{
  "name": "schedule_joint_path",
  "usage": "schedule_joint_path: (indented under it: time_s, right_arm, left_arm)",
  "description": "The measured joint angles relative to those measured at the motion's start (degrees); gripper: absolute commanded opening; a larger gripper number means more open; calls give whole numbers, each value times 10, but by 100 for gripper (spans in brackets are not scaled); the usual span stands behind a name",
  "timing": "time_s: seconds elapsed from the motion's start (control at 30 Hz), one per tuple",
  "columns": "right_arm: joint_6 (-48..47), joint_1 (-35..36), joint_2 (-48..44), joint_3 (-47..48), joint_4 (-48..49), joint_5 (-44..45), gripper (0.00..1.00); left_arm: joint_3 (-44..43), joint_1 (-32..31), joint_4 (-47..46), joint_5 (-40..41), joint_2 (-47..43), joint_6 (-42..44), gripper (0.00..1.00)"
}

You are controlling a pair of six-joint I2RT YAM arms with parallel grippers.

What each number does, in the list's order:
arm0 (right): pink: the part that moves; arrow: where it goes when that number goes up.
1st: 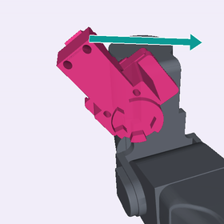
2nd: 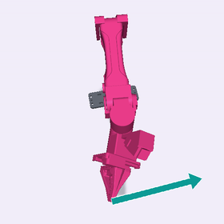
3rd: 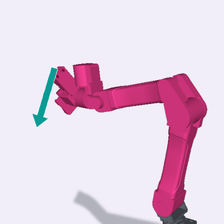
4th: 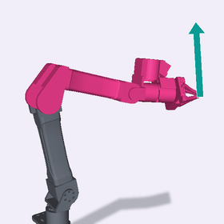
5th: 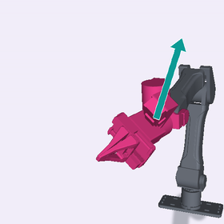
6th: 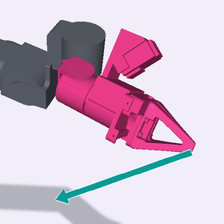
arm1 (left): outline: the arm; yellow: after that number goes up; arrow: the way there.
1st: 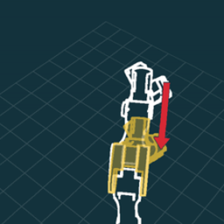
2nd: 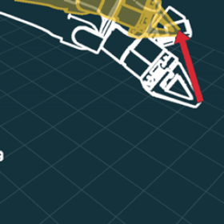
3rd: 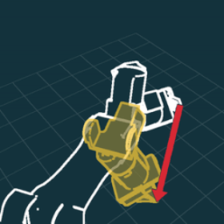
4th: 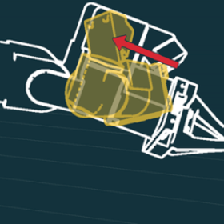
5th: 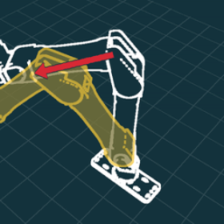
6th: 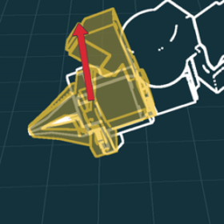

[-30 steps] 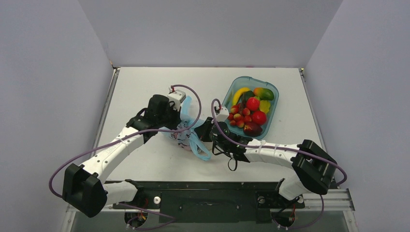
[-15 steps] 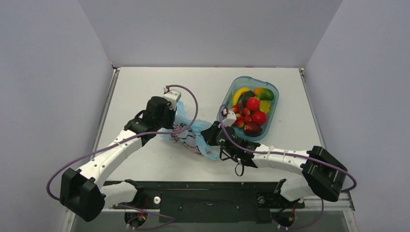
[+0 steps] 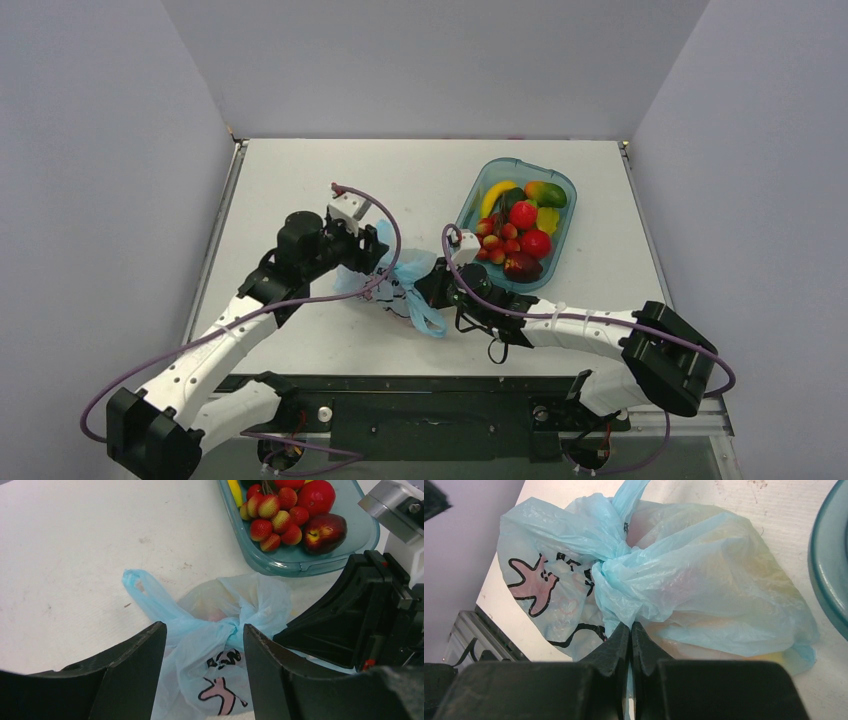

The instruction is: Take the fake fruits out of the plastic bag

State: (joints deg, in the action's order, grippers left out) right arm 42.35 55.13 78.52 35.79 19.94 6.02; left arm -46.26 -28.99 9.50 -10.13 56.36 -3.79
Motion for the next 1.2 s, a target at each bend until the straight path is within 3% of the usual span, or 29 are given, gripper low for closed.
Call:
schedule_joint_path:
  time_s: [0.3,0.5,0.57,0.63,0.67,0.93,1.2]
  right_arm:
    - [-2,1,12,1,11,-32,0]
    - [-1,1,13,1,15,-33,0]
    - [-2,1,13,1,14,-30,0]
    - [-2,1,12,1,13,-24,0]
    - [-2,1,8,1,9,-21,0]
    - [-9,1,-37,-3,-3,13,0]
    - [-10,1,-61,-17,-3,35,0]
  left_arm:
    - [-5,-24,6,-8,101,21,52]
    - [-43,-32,55,-29,152,50,38]
    - [-50,-33,67,-39,161,57,28]
    - [-52,-33,78,-42,162,63,3]
    - [-53,-33,82,-41,162,64,0]
    - [-55,-36,89,22,154,69,0]
    - [-12,-39,57,148,47,59,0]
